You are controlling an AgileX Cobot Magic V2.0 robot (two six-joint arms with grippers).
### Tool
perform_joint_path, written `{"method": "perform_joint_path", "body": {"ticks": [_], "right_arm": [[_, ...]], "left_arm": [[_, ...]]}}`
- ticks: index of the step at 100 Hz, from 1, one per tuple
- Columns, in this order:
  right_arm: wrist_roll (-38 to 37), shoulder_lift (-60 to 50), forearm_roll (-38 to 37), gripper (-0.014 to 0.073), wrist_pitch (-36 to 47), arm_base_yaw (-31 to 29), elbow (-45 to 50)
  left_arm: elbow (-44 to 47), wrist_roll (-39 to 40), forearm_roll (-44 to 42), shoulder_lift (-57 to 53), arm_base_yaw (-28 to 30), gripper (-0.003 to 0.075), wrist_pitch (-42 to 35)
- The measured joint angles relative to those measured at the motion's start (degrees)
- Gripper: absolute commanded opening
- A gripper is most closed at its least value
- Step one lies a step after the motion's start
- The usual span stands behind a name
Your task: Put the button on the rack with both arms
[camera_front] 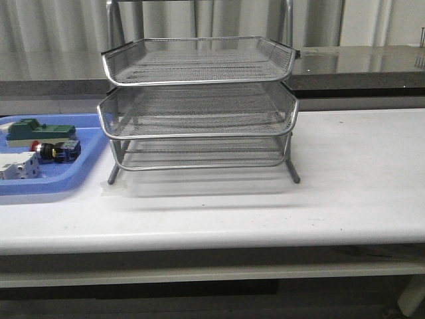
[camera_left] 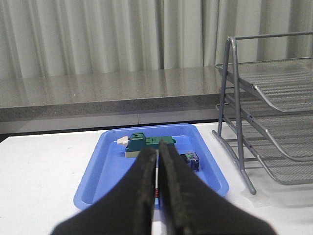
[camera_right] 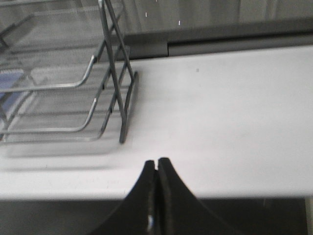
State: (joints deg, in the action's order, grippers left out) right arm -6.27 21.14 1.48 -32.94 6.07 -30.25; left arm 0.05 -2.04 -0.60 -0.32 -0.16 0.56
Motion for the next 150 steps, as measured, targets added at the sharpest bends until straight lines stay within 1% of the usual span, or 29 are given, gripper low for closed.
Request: {"method": "perform_joint_path", "body": {"ticks": [9, 18, 32, 51, 58, 63, 70, 82, 87, 92, 100, 107, 114, 137, 150], "right_arm": [[0.0, 7.79, 1.38, -0.0066, -7.22, 0.0, -6.87], [0.0, 14.62, 2.78, -0.0066, -10.26, 0.0, -12.11], [0.0, 22.3, 4.84, -0.0066, -8.05, 0.0, -15.87], [0.0, 29.61, 9.66, -0.0065, -3.87, 0.0, -16.12], [-0.12, 31.92, 11.99, -0.0045, -3.06, 0.0, -16.12], [-0.11, 33.39, 13.69, 0.0003, -2.79, 0.0, -16.12], [0.18, 35.24, 16.15, 0.0119, -2.2, 0.0, -16.12], [0.76, 37.93, 20.31, 0.0391, -0.55, 0.0, -16.12], [0.86, 38.89, 21.64, 0.0466, 0.35, 0.0, -16.12], [1.01, 39.97, 22.84, 0.0502, 1.38, 0.0, -16.12], [2.04, 42.06, 24.98, 0.0498, 3.3, 0.0, -16.2], [4.17, 44.39, 28.04, 0.0497, 4.69, 0.0, -16.2], [7.85, 47.01, 32.24, 0.0498, 6.07, 0.34, -16.2], [24.99, 56.76, 50.54, 0.0498, 11.89, 4.99, -16.24], [34.23, 62.33, 59.64, 0.0498, 12.55, 6.25, -17.97]], "left_arm": [[0.0, 0.0, 0.0, 0.0, 0.0, 0.0004, 0.0], [0.0, 0.0, 0.0, 0.0, 0.0, 0.0004, 0.0], [0.0, 0.0, 0.0, 0.0, 0.0, 0.0004, 0.0], [0.0, 0.0, 0.0, 0.0, 0.0, 0.0004, 0.0], [0.0, 0.0, 0.0, 0.0, 0.0, 0.0004, 0.0], [0.0, 0.0, 0.0, 0.0, 0.0, 0.0004, 0.0], [0.0, 0.0, 0.0, 0.0, 0.0, 0.0004, 0.0], [0.0, 0.0, 0.0, 0.0, 0.0, 0.0004, 0.0], [0.0, 0.0, 0.0, 0.0, 0.0, 0.0004, 0.0], [0.0, 0.0, 0.0, 0.0, 0.0, 0.0004, 0.0], [0.0, 0.0, 0.0, 0.0, 0.0, 0.0004, 0.0], [0.0, 0.0, 0.0, 0.0, 0.0, 0.0004, 0.0], [0.0, 0.0, 0.0, 0.0, 0.0, 0.0004, 0.0], [0.0, 0.0, 0.0, 0.0, 0.0, 0.0004, 0.0], [0.0, 0.0, 0.0, 0.0, 0.0, 0.0004, 0.0]]}}
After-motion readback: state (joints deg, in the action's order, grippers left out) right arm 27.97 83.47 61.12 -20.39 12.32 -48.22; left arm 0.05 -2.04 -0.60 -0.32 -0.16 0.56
